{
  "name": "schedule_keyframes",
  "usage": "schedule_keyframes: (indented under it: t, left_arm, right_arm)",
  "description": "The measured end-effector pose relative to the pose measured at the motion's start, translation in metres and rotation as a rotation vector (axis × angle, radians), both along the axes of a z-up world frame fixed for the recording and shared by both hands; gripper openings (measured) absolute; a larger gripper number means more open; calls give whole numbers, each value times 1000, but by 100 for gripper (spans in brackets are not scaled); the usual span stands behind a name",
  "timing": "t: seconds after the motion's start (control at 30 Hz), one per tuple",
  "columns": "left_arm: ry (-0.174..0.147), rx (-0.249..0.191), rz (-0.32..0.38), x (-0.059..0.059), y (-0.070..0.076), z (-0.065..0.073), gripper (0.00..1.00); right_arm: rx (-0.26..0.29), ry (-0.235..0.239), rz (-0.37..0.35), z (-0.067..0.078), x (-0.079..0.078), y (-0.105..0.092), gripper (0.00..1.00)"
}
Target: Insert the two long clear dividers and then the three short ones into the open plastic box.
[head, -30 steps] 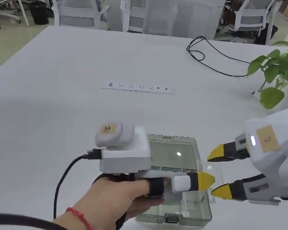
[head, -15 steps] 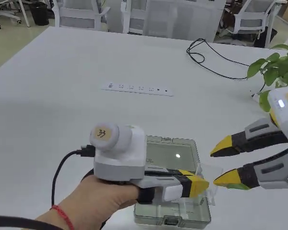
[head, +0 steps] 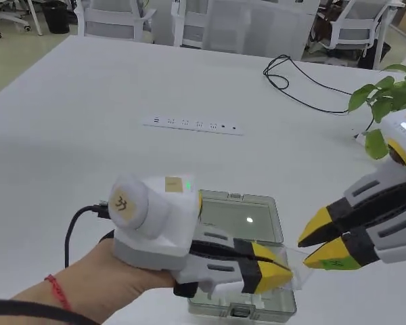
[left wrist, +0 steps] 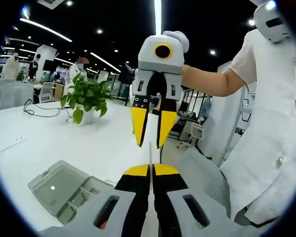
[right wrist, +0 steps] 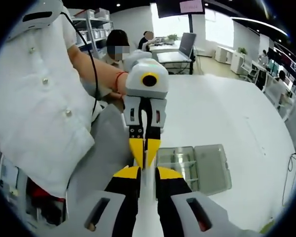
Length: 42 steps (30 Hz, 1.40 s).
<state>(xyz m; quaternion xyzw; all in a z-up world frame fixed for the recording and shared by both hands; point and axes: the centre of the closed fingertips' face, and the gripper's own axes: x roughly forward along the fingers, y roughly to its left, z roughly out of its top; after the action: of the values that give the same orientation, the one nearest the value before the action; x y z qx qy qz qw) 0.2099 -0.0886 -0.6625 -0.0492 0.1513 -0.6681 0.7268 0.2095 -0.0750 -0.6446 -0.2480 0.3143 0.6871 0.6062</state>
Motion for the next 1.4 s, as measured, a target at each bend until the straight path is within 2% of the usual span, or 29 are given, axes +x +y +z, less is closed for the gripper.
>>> schedule_keyframes:
  t: [0.17, 0.4, 0.6, 0.97, 1.17, 1.3, 1.4]
  left_arm:
    - [-7, -14, -4, -1, -1, 2, 0]
    - [-18, -22, -13, -4, -1, 5, 0]
    - [-27, -13, -18, -5, 0, 3, 0]
    - [-19, -8, -17, -6, 2, 0, 0]
    - [-7, 22, 1, -3, 6, -8, 0]
    - [12, 36, 32, 2, 12, -12, 9]
    - [6, 44, 53, 5, 17, -14, 13]
  right_arm:
    - [4, 36, 24, -3, -7, 1, 10]
    - [18, 53, 40, -4, -9, 2, 4]
    - [26, 64, 39, -6, -11, 3, 3]
    - [31, 57, 39, -8, -10, 4, 3]
    - [31, 43, 24, -8, -6, 2, 3]
    - [25, 27, 6, -9, -2, 0, 3]
    - [22, 21, -8, -10, 1, -2, 3]
